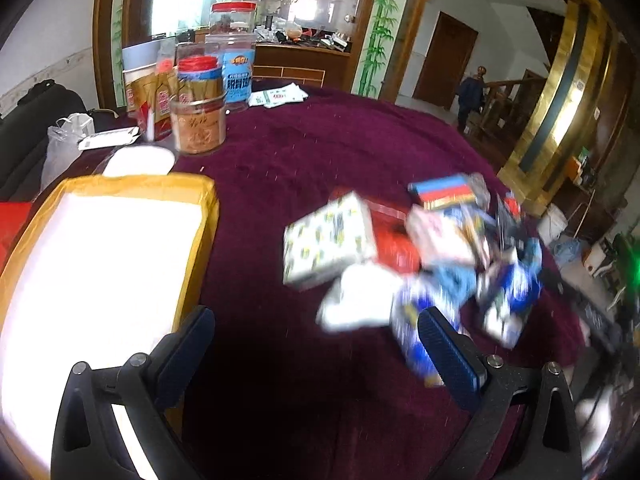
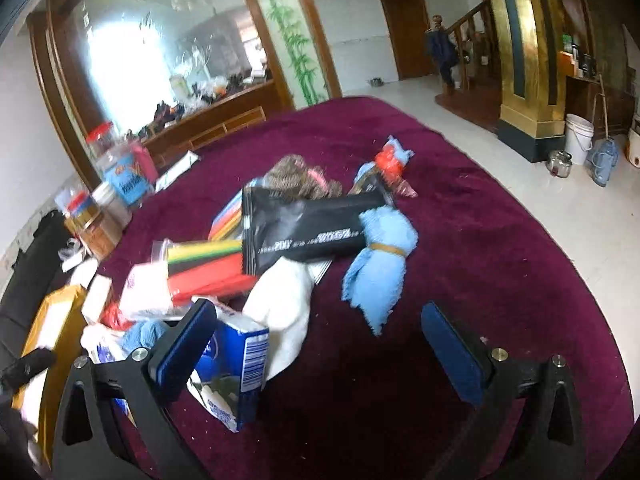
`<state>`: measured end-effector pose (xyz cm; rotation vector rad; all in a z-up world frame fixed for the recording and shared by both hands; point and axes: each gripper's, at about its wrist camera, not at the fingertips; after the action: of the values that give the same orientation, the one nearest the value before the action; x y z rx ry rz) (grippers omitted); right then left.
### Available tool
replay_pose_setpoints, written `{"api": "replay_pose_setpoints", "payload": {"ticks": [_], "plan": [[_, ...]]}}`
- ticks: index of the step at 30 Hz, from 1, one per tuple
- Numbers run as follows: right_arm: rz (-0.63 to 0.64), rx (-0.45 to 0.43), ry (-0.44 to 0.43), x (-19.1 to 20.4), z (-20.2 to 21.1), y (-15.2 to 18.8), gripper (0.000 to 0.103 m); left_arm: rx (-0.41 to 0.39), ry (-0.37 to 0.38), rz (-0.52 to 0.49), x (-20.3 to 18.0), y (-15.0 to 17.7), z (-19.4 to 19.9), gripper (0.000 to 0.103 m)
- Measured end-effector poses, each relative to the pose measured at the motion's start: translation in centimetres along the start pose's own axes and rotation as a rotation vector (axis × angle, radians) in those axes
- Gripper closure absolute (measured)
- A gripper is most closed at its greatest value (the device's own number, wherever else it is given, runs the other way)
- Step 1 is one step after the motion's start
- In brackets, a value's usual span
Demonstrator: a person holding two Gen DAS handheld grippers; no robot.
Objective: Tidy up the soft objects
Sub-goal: 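Grasp the white tissue pack with the left gripper while the right grasps a clear plastic bag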
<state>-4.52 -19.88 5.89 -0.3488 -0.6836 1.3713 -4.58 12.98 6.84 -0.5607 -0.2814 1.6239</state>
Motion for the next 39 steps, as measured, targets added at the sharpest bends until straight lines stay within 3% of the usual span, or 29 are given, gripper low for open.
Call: {"api": "replay_pose_setpoints", "payload": {"ticks": [5, 14, 15, 17, 20, 22, 26, 27, 32, 39], "plan": [[0.000, 0.018, -0.009, 0.1, -0.3, 0.0, 0.000, 0.018, -0.006, 0.023, -0.1, -4.2, -3.1, 0.001], [0.014, 0.022, -0.015, 0.4, -0.4, 0.0, 0.000, 0.136, 0.036, 0.102, 1.2, -6.7, -8.0, 0.003], [0.010, 0.022, -0.020, 0.4, -0.4, 0.0, 0.000, 0.146, 0.022, 0.094, 1.0, -6.7, -8.2, 0.008], [0.002, 0.023, -0.022, 0.2, -0.5, -0.1, 0.000, 0.148, 0.034, 0.053, 0.6, -6.6, -8.1, 0.032], [-0.003, 0.027, -0.022, 0.2, -0.6, 0.0, 0.000, 0.141, 0.067, 0.056, 0.5, -6.5, -7.6, 0.044], [0.000, 0.024, -0.021, 0.2, -0.6, 0.0, 0.000, 0.117, 0.068, 0.041, 0.3, -6.4, -6.7, 0.059], [0.011, 0.010, -0.027, 0.3, -0.4, 0.0, 0.000, 0.078, 0.112, 0.035, 0.3, -6.2, -4.5, 0.065], [0.020, 0.000, -0.029, 0.5, -0.2, 0.0, 0.000, 0.070, 0.116, 0.031, 0.3, -6.0, -4.1, 0.079], [0.088, -0.036, -0.082, 2.6, 2.4, 0.8, 0.000, 0.073, 0.145, 0.029, 1.2, -5.0, -3.1, 0.079], [0.336, 0.144, -0.241, 10.7, 2.4, 2.9, 0.000, 0.056, 0.158, -0.003, 1.5, -3.9, -2.3, 0.079]]}}
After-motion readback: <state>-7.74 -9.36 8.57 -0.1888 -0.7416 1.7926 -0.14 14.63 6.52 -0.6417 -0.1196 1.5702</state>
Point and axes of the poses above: each gripper's, at about its wrist camera, not at the fingertips, and z roughly against the way its jaws point, x to its left, y to its underside, and after that the axes turned 11 degrees about x, right-handed
